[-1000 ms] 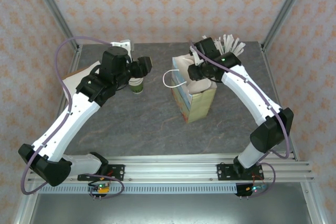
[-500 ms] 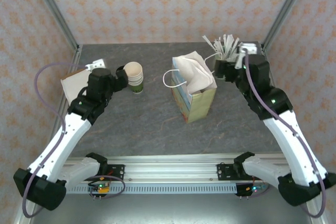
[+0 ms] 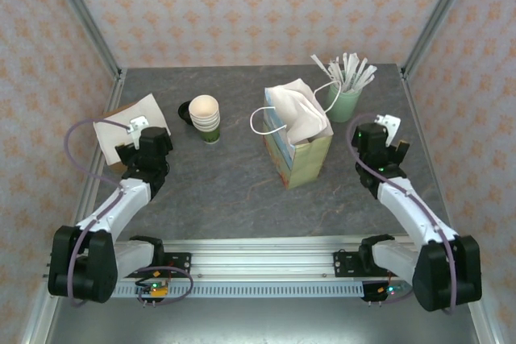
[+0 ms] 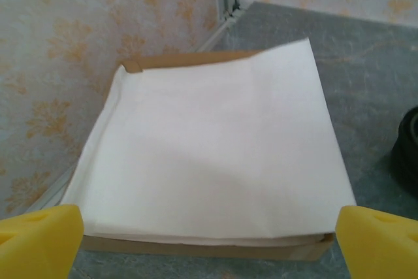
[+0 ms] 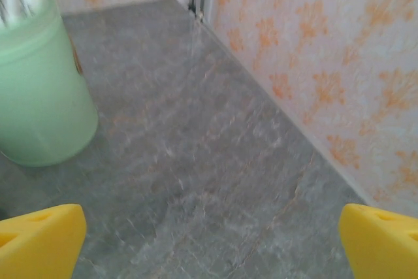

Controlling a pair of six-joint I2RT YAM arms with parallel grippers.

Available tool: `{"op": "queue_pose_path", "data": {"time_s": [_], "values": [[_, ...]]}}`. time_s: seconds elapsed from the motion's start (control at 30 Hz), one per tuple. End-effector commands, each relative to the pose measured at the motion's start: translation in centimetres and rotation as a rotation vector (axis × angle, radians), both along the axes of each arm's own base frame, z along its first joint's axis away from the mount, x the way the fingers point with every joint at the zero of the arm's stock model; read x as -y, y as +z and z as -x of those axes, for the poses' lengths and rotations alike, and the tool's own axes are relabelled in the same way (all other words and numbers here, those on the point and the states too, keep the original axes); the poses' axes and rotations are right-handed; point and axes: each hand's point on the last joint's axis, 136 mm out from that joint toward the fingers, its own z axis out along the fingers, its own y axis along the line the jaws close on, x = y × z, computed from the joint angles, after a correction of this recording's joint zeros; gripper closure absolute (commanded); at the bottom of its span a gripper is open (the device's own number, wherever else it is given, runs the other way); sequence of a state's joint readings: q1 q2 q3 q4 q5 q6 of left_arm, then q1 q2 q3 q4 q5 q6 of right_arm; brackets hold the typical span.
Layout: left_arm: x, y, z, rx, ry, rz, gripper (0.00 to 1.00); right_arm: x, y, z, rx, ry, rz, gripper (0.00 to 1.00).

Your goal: Pack the takeout coffee

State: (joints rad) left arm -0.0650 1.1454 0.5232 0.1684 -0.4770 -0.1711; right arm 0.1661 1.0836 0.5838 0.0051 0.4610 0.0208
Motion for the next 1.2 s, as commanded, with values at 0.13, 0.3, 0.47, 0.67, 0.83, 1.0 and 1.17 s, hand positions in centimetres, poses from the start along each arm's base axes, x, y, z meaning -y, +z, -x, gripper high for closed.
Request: {"op": "queue_pose_path", "data": {"time_s": [0.13, 0.3, 0.47, 0.67, 0.83, 1.0, 1.17], "values": [[2.2, -0.6, -3.6, 0.120, -0.197, 0.024, 0.00, -2.0, -2.8, -3.7, 0.118, 0.116, -0.035, 0.01], [3.7, -3.5, -4.8, 0.088, -0.293, 0.035, 0.00, -2.8, -4.5, -4.2, 0.146, 0.184, -0.061, 0.01], [5.4, -5.6, -6.0, 0.044, -0.400, 0.040, 0.00, -3.6, -5.3, -4.8, 0.182, 0.270, -0.057, 0.01], [5.5, -5.8, -6.0, 0.047, -0.404, 0.035, 0.00, -1.8, -7.5, -6.0, 0.128, 0.205, -0.122, 0.01], [5.5, -5.7, -6.0, 0.045, -0.405, 0.036, 0.00, -1.4, -7.5, -6.0, 0.133, 0.185, -0.122, 0.01], [5.6, -5.8, -6.0, 0.044, -0.407, 0.036, 0.00, -1.4, -7.5, -6.0, 0.136, 0.186, -0.122, 0.01], [5.7, -5.8, -6.0, 0.041, -0.410, 0.036, 0.00, -1.4, -7.5, -6.0, 0.135, 0.186, -0.122, 0.01]]}}
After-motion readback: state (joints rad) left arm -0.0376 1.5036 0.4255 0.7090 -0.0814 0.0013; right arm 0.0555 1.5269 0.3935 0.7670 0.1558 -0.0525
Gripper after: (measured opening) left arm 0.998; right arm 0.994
